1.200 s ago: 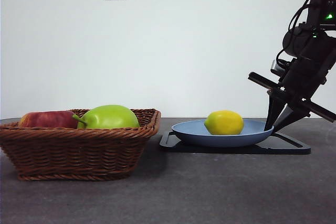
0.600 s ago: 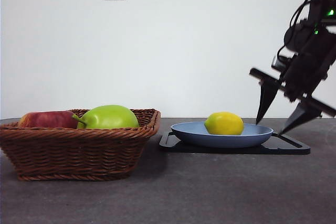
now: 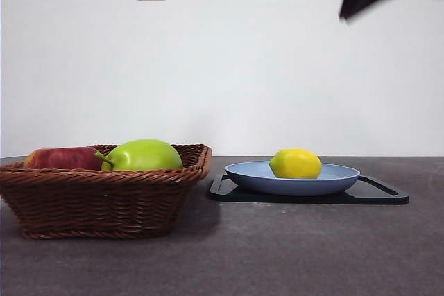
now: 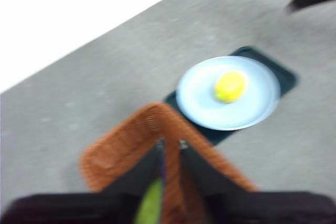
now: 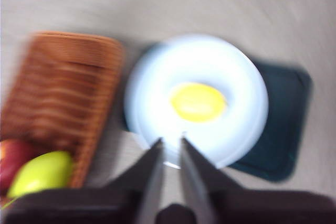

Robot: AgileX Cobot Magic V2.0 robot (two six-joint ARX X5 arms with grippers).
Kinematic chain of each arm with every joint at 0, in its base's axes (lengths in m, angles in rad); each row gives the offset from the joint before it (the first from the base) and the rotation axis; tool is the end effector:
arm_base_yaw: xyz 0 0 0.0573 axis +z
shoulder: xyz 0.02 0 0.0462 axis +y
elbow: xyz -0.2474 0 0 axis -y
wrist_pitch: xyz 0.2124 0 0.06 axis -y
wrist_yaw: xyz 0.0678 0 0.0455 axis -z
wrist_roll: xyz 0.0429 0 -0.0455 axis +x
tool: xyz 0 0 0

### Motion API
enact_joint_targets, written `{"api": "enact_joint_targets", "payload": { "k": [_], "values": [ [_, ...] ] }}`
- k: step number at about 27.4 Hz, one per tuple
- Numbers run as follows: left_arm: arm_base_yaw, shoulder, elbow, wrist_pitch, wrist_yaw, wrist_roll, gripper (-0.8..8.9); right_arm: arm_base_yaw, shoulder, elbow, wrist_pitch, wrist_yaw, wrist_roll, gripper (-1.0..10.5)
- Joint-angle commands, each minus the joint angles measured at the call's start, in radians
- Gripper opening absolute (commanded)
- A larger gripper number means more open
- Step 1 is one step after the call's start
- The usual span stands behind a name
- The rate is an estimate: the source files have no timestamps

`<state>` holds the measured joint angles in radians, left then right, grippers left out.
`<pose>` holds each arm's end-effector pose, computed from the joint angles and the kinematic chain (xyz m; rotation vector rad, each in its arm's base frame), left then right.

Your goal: Take the lemon from the basket,put the lemon in the plate,hand out the plate

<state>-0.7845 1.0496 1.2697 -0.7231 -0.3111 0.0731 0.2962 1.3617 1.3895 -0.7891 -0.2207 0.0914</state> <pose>0.1410 -0.1222 0.3706 0.3350 0.4169 -0.4797 0.2447 0.0845 0.3357 0.0559 0.7907 0.4559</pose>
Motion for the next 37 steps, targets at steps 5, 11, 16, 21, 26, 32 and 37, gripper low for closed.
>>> {"api": "enact_joint_targets", "payload": {
  "k": [5,11,16,21,26,32,37],
  "values": [
    [0.175,-0.011,-0.007,-0.036,0.085,0.06,0.06,0.24,-0.187,0.008,0.003,0.311,-0.055,0.0],
    [0.263,-0.156,-0.2,0.105,0.145,0.055,0.06,0.332,-0.372,-0.164,0.153,0.469,-0.067,0.0],
    [0.295,-0.306,-0.387,0.193,0.176,0.031,0.06,0.336,-0.554,-0.406,0.348,0.49,-0.077,0.0],
    [0.302,-0.445,-0.567,0.284,0.214,-0.051,0.06,0.336,-0.742,-0.668,0.547,0.493,-0.086,0.0],
    [0.302,-0.573,-0.683,0.362,0.251,-0.124,0.06,0.335,-0.883,-0.834,0.63,0.49,-0.059,0.0],
    [0.301,-0.576,-0.684,0.356,0.263,-0.126,0.08,0.333,-0.887,-0.837,0.609,0.489,-0.056,0.0],
    [0.302,-0.565,-0.684,0.356,0.264,-0.126,0.08,0.333,-0.884,-0.837,0.608,0.489,-0.056,0.0]
  ]
}}
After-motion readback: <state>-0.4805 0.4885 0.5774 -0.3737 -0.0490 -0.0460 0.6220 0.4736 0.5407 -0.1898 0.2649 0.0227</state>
